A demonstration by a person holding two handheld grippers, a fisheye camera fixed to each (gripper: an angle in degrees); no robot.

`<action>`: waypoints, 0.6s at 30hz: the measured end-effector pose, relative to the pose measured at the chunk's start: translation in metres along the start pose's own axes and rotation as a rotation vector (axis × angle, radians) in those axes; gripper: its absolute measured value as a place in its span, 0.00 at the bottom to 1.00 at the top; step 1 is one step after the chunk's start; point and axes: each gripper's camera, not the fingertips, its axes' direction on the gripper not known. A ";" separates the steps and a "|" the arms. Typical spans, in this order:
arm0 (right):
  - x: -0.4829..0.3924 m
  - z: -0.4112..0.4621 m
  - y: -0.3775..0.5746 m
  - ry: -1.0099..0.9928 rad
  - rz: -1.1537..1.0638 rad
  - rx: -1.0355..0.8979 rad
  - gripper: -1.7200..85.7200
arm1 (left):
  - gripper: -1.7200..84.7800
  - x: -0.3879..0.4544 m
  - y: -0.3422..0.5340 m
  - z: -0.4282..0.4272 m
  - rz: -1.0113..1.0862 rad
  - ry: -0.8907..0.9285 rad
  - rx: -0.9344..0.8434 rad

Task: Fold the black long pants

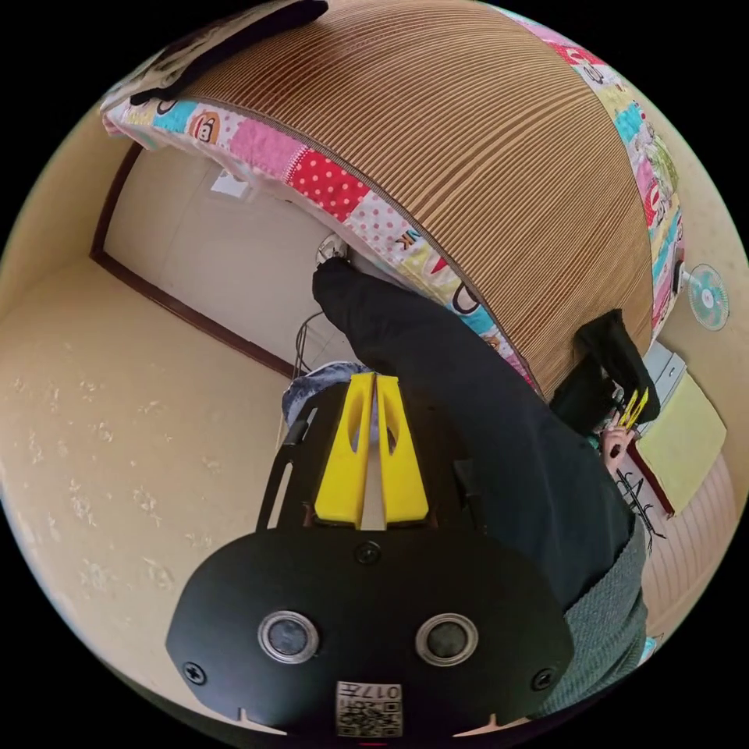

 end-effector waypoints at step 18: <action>-0.003 0.014 -0.018 -0.121 0.063 0.102 0.03 | 0.01 -0.003 -0.007 0.046 -0.043 0.019 -0.056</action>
